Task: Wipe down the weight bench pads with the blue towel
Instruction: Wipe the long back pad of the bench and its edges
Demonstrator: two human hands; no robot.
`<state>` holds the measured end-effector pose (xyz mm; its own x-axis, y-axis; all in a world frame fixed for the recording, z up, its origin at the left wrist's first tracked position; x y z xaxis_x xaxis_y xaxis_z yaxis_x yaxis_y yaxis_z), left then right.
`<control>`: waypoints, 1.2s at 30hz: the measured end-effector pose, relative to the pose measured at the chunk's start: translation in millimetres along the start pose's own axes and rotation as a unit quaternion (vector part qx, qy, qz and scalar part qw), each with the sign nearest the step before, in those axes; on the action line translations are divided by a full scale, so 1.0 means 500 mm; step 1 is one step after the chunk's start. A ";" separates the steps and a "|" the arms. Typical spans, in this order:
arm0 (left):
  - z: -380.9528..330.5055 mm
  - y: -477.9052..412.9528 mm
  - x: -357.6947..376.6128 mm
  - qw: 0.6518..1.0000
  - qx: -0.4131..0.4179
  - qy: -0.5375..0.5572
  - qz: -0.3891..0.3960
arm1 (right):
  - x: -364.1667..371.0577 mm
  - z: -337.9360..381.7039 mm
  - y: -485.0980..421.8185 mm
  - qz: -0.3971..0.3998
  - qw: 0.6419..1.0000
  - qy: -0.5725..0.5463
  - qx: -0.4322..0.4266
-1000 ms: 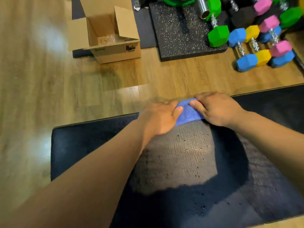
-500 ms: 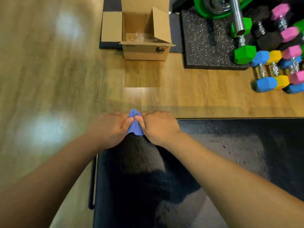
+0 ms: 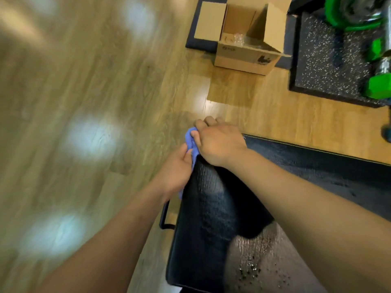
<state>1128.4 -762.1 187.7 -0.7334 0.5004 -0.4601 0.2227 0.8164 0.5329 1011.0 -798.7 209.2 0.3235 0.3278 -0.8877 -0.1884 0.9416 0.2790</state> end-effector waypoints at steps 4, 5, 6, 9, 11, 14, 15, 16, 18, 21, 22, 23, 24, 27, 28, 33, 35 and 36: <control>0.025 0.064 0.019 0.999 0.011 -0.017 -0.028 | 0.022 0.024 0.026 -0.010 0.999 0.038 -0.019; 0.025 0.077 0.021 0.999 0.016 -0.019 -0.033 | 0.027 0.028 0.033 -0.006 0.999 0.043 -0.021; 0.029 0.089 0.022 0.999 0.016 -0.028 -0.037 | 0.032 0.033 0.041 0.001 0.999 0.049 -0.021; 0.055 0.133 0.037 0.997 0.007 -0.056 -0.046 | 0.052 0.054 0.077 0.032 0.997 0.061 -0.021; 0.080 0.175 0.051 0.995 0.000 -0.084 -0.056 | 0.071 0.079 0.118 0.042 0.996 0.064 -0.033; 0.129 0.271 0.073 0.994 -0.012 -0.086 -0.059 | 0.121 0.131 0.207 0.063 0.995 0.063 -0.053; 0.142 0.308 0.078 0.993 -0.019 -0.098 -0.061 | 0.138 0.147 0.236 0.063 0.994 0.057 -0.061; 0.154 0.343 0.081 0.992 -0.026 -0.103 -0.065 | 0.151 0.162 0.264 0.062 0.994 0.053 -0.070; 0.169 0.397 0.087 0.992 -0.034 -0.089 -0.082 | 0.174 0.186 0.308 0.060 0.994 0.050 -0.081; 0.183 0.439 0.102 0.992 -0.062 -0.066 -0.088 | 0.196 0.212 0.358 0.070 0.994 0.039 -0.077; 0.189 0.447 0.106 0.991 -0.072 -0.062 -0.090 | 0.201 0.218 0.370 0.073 0.994 0.037 -0.073; 0.193 0.454 0.108 0.991 -0.073 -0.058 -0.091 | 0.205 0.222 0.379 0.071 0.994 0.034 -0.071; 0.199 0.459 0.109 0.992 -0.074 -0.052 -0.094 | 0.211 0.226 0.389 0.065 0.995 0.033 -0.070; 0.229 0.471 0.113 0.991 -0.084 -0.026 -0.098 | 0.230 0.237 0.424 0.061 0.995 -0.001 -0.074; 0.235 0.470 0.113 0.991 -0.083 -0.023 -0.105 | 0.231 0.232 0.433 0.049 0.996 -0.014 -0.073; 0.170 0.417 0.106 0.992 0.018 -0.100 -0.078 | 0.192 0.120 0.453 -0.046 0.998 -0.031 0.018; 0.129 0.374 0.116 0.977 0.071 -0.199 -0.038 | 0.185 0.096 0.454 -0.045 0.998 -0.026 0.019; 0.110 0.348 0.121 0.968 0.081 -0.235 -0.020 | 0.182 0.090 0.449 -0.041 0.999 -0.025 0.022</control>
<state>1158.1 -573.9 213.5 -0.3779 0.5129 -0.7708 0.3266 0.8529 0.4074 1039.9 -553.9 207.6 0.3821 0.2524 -0.8890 -0.1185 0.9674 0.2238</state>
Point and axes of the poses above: each hand's wrist, its own y-axis away from the middle knuckle, its own x-axis out of the palm, z = x × y, the point moved 4 cm from there along -y, towards the middle knuckle, and after that the axes turned 12 degrees about -y, right-handed, at the moved point
